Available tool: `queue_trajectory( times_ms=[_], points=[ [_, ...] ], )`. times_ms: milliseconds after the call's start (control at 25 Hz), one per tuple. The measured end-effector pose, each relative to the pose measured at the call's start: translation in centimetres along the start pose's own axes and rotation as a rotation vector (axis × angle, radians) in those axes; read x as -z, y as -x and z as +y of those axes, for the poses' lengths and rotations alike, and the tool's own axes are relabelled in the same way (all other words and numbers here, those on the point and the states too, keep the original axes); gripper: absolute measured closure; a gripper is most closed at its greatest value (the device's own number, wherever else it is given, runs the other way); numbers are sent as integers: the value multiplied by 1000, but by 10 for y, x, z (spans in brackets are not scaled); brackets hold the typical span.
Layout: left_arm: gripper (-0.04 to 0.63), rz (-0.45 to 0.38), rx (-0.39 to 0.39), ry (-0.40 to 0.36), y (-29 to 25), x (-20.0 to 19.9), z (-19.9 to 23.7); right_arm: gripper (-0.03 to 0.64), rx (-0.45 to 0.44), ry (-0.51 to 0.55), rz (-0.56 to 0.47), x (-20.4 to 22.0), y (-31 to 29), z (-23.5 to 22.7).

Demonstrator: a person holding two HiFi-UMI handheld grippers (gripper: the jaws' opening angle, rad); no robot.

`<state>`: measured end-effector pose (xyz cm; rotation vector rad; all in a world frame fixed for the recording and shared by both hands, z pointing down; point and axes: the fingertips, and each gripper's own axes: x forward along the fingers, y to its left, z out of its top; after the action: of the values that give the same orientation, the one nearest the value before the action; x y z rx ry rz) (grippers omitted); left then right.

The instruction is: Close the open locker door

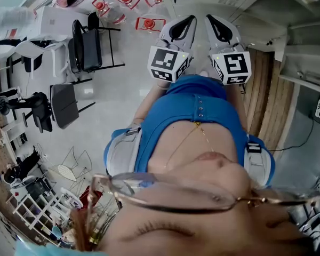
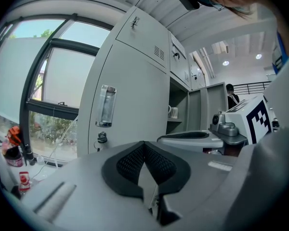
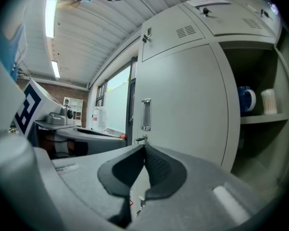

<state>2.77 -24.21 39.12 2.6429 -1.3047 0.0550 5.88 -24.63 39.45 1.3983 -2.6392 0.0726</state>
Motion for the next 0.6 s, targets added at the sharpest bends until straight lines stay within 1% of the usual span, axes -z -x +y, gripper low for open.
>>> queue_trajectory(
  times_ms=[320, 600],
  points=[
    [597, -2, -7, -4, 1, -1, -5, 614, -17, 13, -6, -4, 4, 3],
    [597, -6, -13, -9, 3, 1, -10, 614, -18, 16, -4, 1, 10, 2]
  ],
)
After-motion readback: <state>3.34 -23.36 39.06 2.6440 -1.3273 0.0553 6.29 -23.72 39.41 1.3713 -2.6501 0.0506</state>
